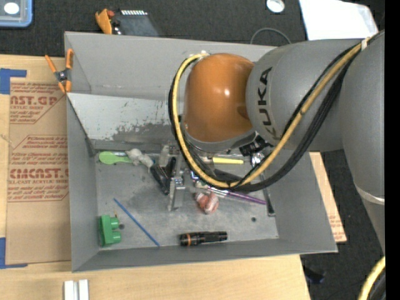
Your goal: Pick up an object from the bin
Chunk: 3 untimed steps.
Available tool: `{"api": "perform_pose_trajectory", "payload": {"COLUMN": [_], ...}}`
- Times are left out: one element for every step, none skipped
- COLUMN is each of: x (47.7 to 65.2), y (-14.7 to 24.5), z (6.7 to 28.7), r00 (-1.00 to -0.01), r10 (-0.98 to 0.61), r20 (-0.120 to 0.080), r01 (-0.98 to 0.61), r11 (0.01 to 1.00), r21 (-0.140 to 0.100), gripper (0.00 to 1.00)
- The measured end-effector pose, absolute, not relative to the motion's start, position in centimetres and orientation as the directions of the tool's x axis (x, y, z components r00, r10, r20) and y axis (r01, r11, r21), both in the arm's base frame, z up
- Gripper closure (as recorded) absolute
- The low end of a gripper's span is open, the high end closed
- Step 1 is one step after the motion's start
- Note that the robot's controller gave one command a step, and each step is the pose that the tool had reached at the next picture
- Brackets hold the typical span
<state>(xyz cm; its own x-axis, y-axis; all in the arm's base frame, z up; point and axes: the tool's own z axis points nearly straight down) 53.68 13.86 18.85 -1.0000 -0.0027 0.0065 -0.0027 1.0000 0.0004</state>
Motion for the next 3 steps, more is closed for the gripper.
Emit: {"api": "perform_pose_trajectory", "payload": {"x": [53.9, 50.9, 49.0], "y": [13.8, 17.8, 19.8], "z": [19.3, 12.6, 6.8], "r00": [-1.000, -0.991, -0.930], "r10": [-0.001, -0.131, -0.367], "r20": [-0.001, -0.003, -0.013], "r01": [-0.001, -0.131, -0.367], "r11": [1.000, 0.991, 0.930], "r21": [0.002, 0.001, 0.000], "gripper": [0.00, 0.00, 0.00]}}
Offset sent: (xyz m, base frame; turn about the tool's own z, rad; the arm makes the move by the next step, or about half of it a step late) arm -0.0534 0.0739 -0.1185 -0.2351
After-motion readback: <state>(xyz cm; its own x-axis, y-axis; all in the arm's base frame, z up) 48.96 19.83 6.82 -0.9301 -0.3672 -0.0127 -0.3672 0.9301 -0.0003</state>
